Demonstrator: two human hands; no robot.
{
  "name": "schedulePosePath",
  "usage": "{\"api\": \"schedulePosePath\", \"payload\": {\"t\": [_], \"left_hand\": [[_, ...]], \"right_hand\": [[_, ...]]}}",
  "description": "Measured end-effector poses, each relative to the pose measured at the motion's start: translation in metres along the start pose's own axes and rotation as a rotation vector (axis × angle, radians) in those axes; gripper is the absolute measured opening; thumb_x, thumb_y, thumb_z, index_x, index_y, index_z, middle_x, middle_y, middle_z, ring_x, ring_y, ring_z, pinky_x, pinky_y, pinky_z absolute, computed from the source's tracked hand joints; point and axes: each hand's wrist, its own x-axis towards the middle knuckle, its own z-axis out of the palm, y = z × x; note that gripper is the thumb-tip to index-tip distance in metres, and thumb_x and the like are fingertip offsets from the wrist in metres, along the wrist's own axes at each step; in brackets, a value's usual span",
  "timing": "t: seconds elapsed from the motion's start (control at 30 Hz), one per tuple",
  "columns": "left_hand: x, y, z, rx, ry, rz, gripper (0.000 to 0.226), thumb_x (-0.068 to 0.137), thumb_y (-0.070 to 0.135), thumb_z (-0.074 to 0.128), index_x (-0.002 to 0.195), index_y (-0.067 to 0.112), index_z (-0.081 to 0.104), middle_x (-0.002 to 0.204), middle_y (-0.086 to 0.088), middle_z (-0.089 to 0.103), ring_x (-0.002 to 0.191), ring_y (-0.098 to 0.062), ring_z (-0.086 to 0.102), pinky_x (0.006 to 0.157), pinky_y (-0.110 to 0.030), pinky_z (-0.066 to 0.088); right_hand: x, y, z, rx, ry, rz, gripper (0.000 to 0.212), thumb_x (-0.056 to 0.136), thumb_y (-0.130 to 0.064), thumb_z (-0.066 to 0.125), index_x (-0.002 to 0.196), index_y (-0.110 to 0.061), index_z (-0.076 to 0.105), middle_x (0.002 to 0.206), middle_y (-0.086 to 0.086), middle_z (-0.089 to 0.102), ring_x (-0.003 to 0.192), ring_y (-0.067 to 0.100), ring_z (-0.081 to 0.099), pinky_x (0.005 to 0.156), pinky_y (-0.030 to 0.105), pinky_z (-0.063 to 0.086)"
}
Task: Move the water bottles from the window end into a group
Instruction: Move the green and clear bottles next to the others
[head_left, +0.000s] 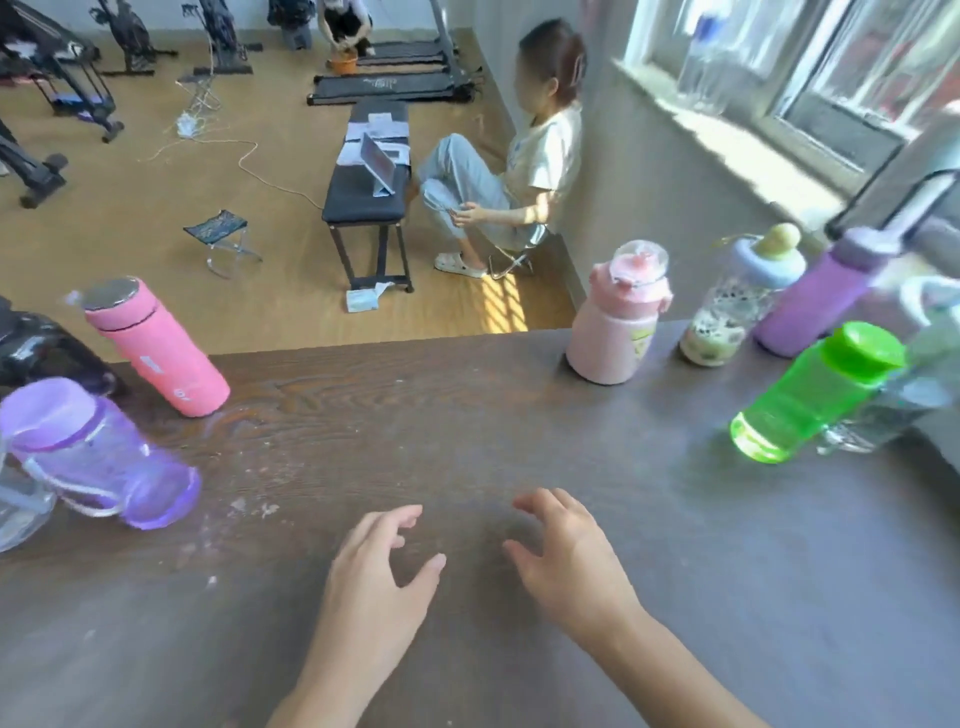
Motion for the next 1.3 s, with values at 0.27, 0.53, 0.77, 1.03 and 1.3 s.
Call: {"api": "schedulePosePath", "payload": {"t": [0.27, 0.53, 0.77, 1.03, 1.3], "left_hand": [[0.021, 0.129, 0.137, -0.006, -0.178, 0.189, 0.051, 0.081, 0.027, 0.086, 0.13, 0.027, 0.068, 0.114, 0.022, 0.062, 0.103, 0.001, 0.061, 0.096, -0.023, 0.046], [0.052, 0.251, 0.251, 0.019, -0.282, 0.265, 0.09, 0.081, 0.041, 0.085, 0.157, 0.018, 0.043, 0.151, -0.002, 0.053, 0.143, -0.022, 0.049, 0.115, -0.031, 0.036], [0.067, 0.283, 0.297, -0.021, -0.118, 0.203, 0.071, 0.069, 0.038, 0.092, 0.131, 0.02, 0.063, 0.128, -0.007, 0.071, 0.123, -0.031, 0.064, 0.097, -0.04, 0.051], [0.074, 0.275, 0.309, -0.166, -0.063, 0.186, 0.066, 0.064, 0.034, 0.093, 0.124, 0.025, 0.068, 0.117, 0.0, 0.077, 0.11, -0.025, 0.073, 0.092, -0.043, 0.058], [0.065, 0.246, 0.281, -0.314, 0.021, 0.16, 0.063, 0.059, 0.034, 0.095, 0.117, 0.028, 0.071, 0.109, 0.008, 0.08, 0.099, -0.015, 0.076, 0.089, -0.039, 0.061]], "right_hand": [[-0.025, 0.154, -0.105, -0.007, 0.152, 0.223, 0.036, 0.088, -0.024, 0.071, 0.123, -0.017, 0.064, 0.123, -0.004, 0.063, 0.121, 0.017, 0.057, 0.096, 0.03, 0.048], [-0.005, 0.27, -0.197, 0.042, 0.434, 0.519, 0.051, 0.077, -0.034, 0.073, 0.119, -0.008, 0.064, 0.118, 0.012, 0.067, 0.11, 0.032, 0.063, 0.089, 0.038, 0.051], [0.033, 0.32, -0.23, 0.32, 0.519, 0.343, 0.03, 0.071, -0.022, 0.087, 0.081, -0.029, 0.059, 0.08, -0.021, 0.063, 0.079, -0.003, 0.066, 0.074, 0.012, 0.049], [0.061, 0.338, -0.231, 0.392, 0.542, 0.32, 0.055, 0.067, -0.03, 0.091, 0.113, -0.017, 0.063, 0.091, -0.017, 0.069, 0.073, -0.02, 0.06, 0.06, 0.0, 0.043], [0.038, 0.298, -0.211, 0.333, 0.534, 0.315, 0.049, 0.067, -0.037, 0.09, 0.107, -0.021, 0.067, 0.093, -0.01, 0.074, 0.082, -0.002, 0.067, 0.061, 0.013, 0.043]]}}
